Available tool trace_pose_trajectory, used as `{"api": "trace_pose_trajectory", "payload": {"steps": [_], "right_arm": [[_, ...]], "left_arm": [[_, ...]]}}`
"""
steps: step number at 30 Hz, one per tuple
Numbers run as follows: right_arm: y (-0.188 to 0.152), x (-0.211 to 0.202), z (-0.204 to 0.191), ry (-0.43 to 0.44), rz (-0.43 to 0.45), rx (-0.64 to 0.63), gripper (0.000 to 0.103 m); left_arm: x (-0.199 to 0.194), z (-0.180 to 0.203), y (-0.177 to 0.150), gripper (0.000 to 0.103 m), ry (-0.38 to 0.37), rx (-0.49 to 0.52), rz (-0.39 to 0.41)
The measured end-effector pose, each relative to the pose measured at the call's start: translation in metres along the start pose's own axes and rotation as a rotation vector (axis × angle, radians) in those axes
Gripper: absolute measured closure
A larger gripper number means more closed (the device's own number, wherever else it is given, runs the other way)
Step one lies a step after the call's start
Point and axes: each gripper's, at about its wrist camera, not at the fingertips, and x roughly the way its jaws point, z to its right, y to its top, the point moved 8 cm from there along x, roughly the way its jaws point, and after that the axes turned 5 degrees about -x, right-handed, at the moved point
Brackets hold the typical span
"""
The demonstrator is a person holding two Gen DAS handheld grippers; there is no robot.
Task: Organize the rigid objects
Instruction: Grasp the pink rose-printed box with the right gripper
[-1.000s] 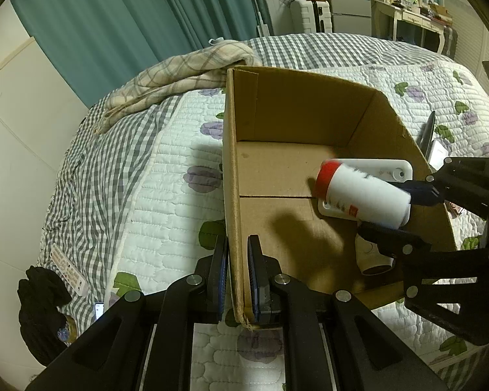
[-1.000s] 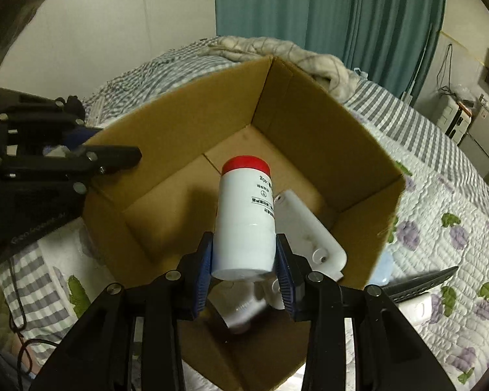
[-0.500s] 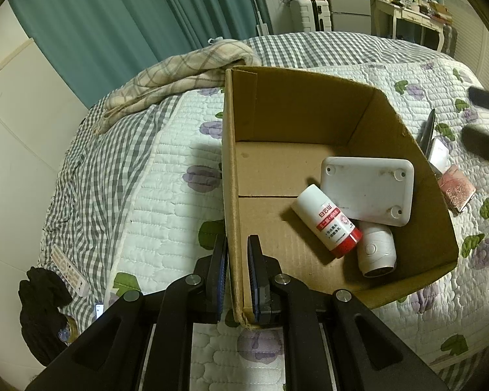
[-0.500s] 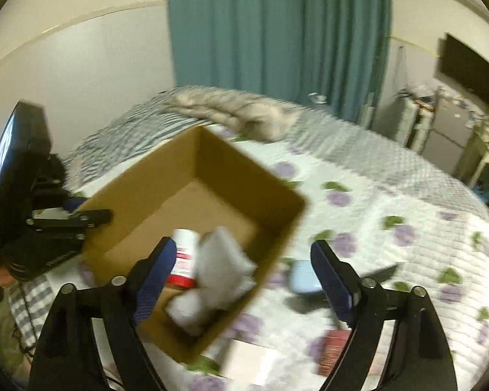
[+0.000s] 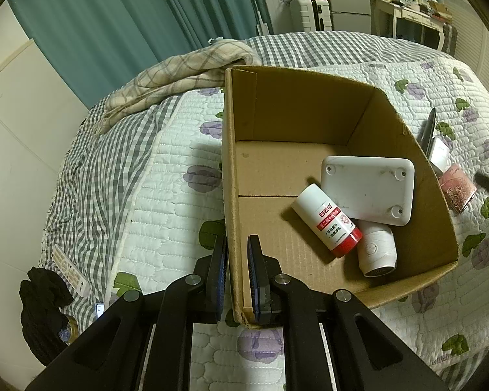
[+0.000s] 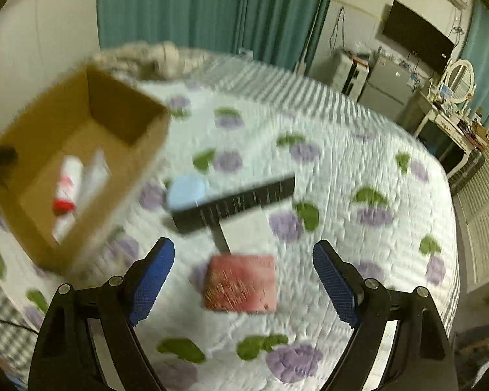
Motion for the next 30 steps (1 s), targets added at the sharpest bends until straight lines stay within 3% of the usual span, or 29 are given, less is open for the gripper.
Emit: {"api": "trace_pose_trajectory", "payload": {"steps": [11, 30], "right_arm": [[-0.038, 0.051, -0.008, 0.027, -0.147, 0.019, 0.016], [-0.046, 0.089, -0.013, 0.08, -0.284, 0.044, 0.022]], "left_arm": [[0.001, -0.001, -0.002, 0.091, -0.004, -0.007, 0.003], [0.0, -0.001, -0.004, 0.091, -0.009, -0.012, 0.004]]}}
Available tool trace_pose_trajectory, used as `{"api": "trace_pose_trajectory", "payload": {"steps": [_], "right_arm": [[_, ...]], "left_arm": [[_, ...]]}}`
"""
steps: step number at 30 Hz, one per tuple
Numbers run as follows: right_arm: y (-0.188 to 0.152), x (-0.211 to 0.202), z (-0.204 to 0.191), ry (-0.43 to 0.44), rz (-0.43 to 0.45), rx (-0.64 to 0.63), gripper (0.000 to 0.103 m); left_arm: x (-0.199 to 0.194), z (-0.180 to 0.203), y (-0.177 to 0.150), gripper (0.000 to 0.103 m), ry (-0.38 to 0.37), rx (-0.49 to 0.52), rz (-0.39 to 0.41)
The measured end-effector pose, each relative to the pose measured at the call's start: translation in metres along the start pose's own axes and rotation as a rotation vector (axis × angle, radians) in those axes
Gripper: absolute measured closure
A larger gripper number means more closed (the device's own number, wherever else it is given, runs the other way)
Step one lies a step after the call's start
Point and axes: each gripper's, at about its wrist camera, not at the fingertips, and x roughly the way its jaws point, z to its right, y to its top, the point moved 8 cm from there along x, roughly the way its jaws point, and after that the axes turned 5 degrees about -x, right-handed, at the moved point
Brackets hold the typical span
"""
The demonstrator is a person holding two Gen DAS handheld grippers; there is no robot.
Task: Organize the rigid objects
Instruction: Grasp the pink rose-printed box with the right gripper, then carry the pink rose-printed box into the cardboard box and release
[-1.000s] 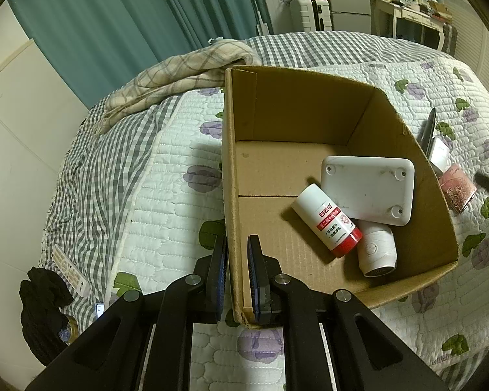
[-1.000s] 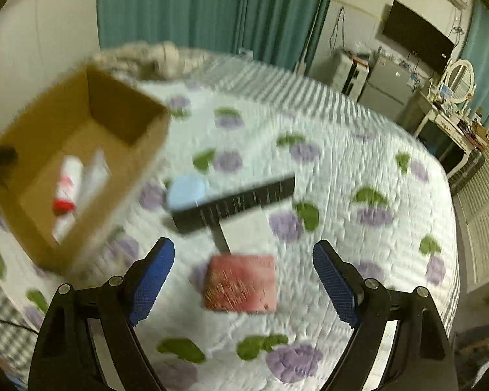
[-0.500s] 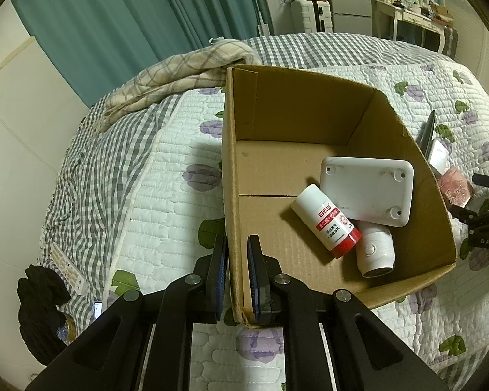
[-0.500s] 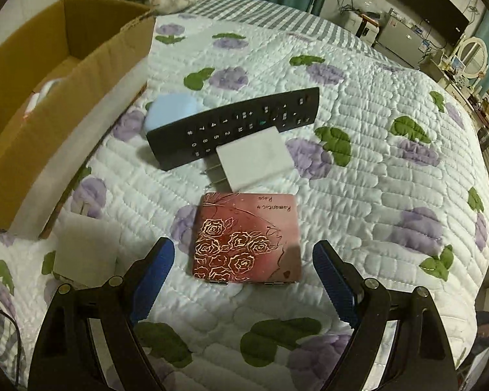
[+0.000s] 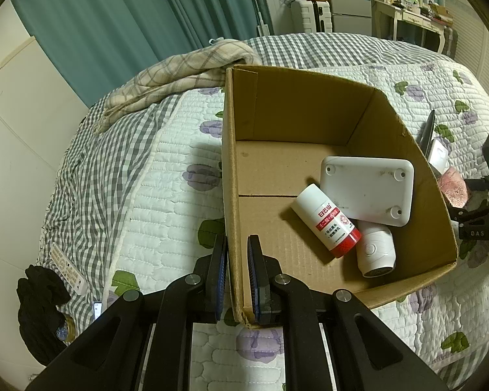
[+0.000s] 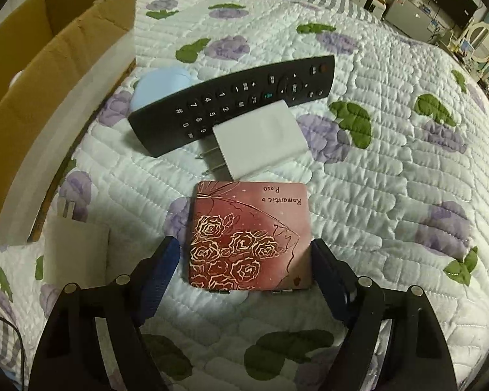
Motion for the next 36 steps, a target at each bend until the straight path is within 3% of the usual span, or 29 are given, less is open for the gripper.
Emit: {"api": "trace_pose_trajectory", "payload": {"steps": [6, 9, 13, 21, 27, 36], "right_arm": [[0.006, 0.006, -0.001, -0.008, -0.015, -0.002, 0.022], [0.008, 0.004, 0.0, -0.013, 0.001, 0.004, 0.031], [0.005, -0.005, 0.001, -0.017, 0.034, -0.005, 0.032], [0.007, -0.046, 0.004, -0.007, 0.169, 0.01, 0.032], [0.031, -0.095, -0.002, 0.026, 0.279, 0.007, 0.032], [0.086, -0.168, -0.06, 0.101, 0.458, -0.105, 0.032]], "left_arm": [[0.0, 0.0, 0.0, 0.091, 0.0, 0.0, 0.0], [0.0, 0.0, 0.0, 0.091, 0.0, -0.001, 0.001], [0.0, 0.0, 0.0, 0.091, 0.0, 0.0, 0.0], [0.0, -0.001, 0.0, 0.091, 0.0, 0.008, -0.003], [0.0, -0.001, 0.0, 0.091, 0.003, 0.007, -0.003], [0.001, -0.001, 0.0, 0.091, 0.004, 0.008, -0.002]]}}
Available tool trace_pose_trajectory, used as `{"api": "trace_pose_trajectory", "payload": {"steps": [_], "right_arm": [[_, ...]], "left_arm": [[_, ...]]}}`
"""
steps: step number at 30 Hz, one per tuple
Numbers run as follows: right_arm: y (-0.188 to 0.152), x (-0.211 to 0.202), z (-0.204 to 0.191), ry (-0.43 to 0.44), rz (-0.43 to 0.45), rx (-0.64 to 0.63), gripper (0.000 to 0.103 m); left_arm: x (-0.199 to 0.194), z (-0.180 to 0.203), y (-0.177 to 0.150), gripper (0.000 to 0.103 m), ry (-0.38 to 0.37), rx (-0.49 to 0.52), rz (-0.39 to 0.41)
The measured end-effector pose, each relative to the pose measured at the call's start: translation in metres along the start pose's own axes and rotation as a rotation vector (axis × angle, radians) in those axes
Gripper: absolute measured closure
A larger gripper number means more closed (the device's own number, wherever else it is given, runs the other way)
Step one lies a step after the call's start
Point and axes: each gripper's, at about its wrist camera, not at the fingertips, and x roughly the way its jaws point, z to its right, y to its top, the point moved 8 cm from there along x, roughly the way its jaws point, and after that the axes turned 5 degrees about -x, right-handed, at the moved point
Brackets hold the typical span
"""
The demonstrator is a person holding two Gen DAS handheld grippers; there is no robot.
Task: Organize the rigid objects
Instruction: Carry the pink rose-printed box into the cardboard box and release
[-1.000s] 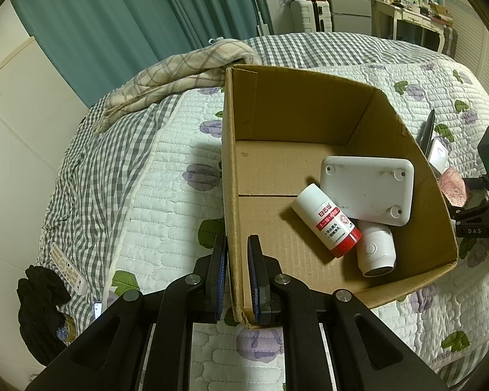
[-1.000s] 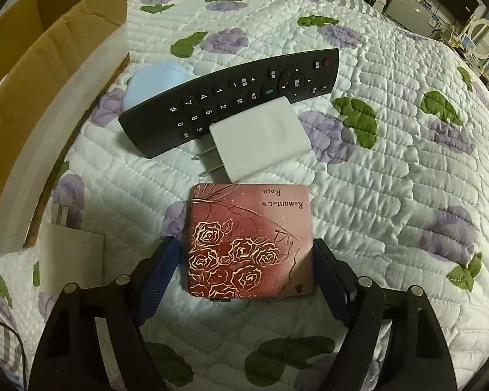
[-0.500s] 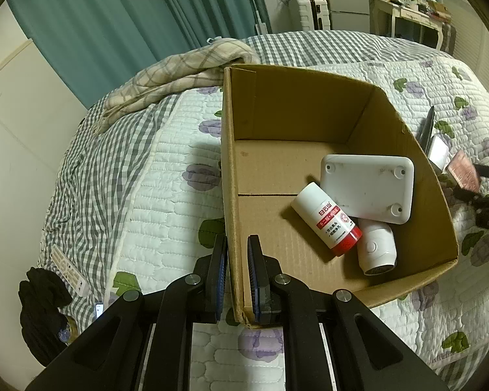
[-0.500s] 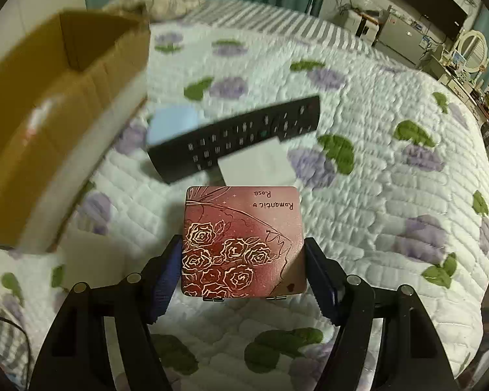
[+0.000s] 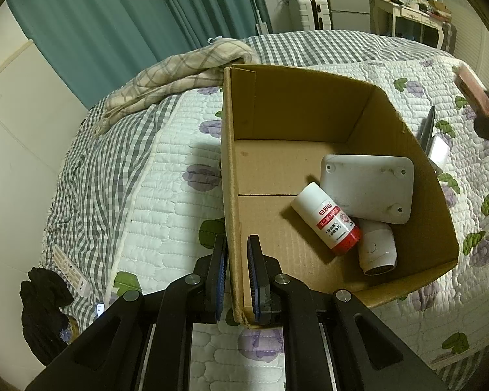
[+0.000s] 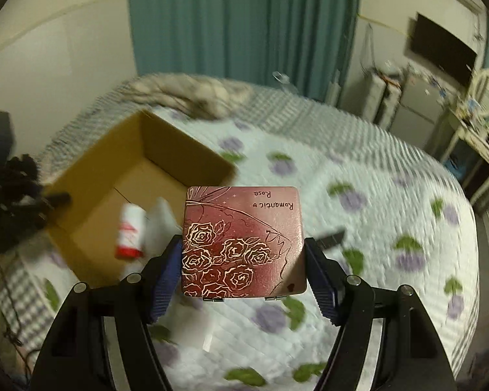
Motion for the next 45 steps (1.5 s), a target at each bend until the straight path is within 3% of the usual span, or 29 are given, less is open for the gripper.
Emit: {"api": "trace_pose_trajectory", "payload": {"steps": [6, 13, 24, 32, 35, 39, 45], "right_arm": [[0.023, 0.016, -0.052, 0.075, 0.019, -0.053, 0.032], [0.015, 0.061, -0.096, 0.14, -0.05, -0.107, 0.032], [-0.005, 0.101, -0.113, 0.197, -0.115, -0.084, 0.032], [0.001, 0.091, -0.111, 0.231, -0.083, -0.04, 0.031], [0.009, 0.075, -0.106, 0.242, -0.041, -0.01, 0.019], [0.02, 0.046, -0.087, 0.194, 0.02, 0.003, 0.014], [0.026, -0.009, -0.035, 0.033, 0.12, 0.023, 0.007]], "left_arm": [[0.0, 0.0, 0.0, 0.091, -0.004, -0.002, 0.0], [-0.001, 0.002, 0.001, 0.091, -0.004, 0.001, 0.004], [-0.001, 0.001, 0.001, 0.091, -0.015, 0.001, 0.006], [-0.001, 0.002, 0.001, 0.091, -0.014, 0.003, 0.005], [0.0, 0.002, 0.001, 0.091, -0.007, 0.008, 0.003], [0.001, 0.002, 0.0, 0.09, -0.009, 0.007, 0.0], [0.001, 0.003, 0.0, 0.09, -0.007, 0.007, -0.001]]}}
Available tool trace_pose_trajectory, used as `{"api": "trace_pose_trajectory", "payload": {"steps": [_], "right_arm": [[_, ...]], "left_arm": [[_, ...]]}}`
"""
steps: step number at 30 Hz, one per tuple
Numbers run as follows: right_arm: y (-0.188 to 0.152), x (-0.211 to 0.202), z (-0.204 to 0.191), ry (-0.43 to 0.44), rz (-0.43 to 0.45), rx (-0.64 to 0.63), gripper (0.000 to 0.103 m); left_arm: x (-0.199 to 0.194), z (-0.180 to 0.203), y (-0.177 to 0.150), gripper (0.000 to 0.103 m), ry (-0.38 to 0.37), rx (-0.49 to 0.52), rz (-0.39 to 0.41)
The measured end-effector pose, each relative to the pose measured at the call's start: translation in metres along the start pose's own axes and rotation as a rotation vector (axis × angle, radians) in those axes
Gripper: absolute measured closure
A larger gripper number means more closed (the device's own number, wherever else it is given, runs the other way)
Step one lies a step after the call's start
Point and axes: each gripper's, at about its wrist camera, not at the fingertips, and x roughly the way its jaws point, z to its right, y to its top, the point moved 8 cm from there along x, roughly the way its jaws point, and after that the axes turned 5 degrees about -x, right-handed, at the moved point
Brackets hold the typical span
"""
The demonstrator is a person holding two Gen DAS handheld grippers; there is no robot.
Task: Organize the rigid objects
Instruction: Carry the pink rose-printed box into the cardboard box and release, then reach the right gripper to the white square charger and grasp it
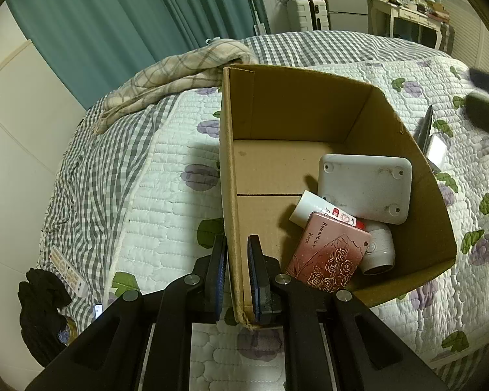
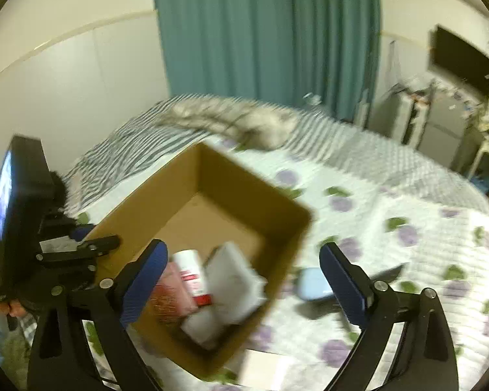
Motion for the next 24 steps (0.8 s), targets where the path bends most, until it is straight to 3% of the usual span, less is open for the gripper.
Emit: {"api": "trace_pose_trajectory", "payload": {"steps": [4, 11, 15, 24], "right_arm": [[-0.005, -0.03, 0.035, -0.107, 0.03, 0.011, 0.001], [-0.04, -0.048, 0.066, -0.196, -0.007, 0.057, 0.0], [-0.075, -0.04, 0.063, -0.2, -0.069, 0.063, 0.0], [-0.143, 0.014, 0.017, -0.133, -0.24, 0.0, 0.001]], "left_arm": [[0.0, -0.001, 0.0, 0.09, 0.002, 0.002, 0.001], [-0.001, -0.001, 0.0, 0.09, 0.004, 0.003, 0.001], [-0.001, -0.001, 0.0, 0.09, 0.004, 0.004, 0.001], [0.0, -0.001, -0.001, 0.09, 0.002, 0.003, 0.001]]}}
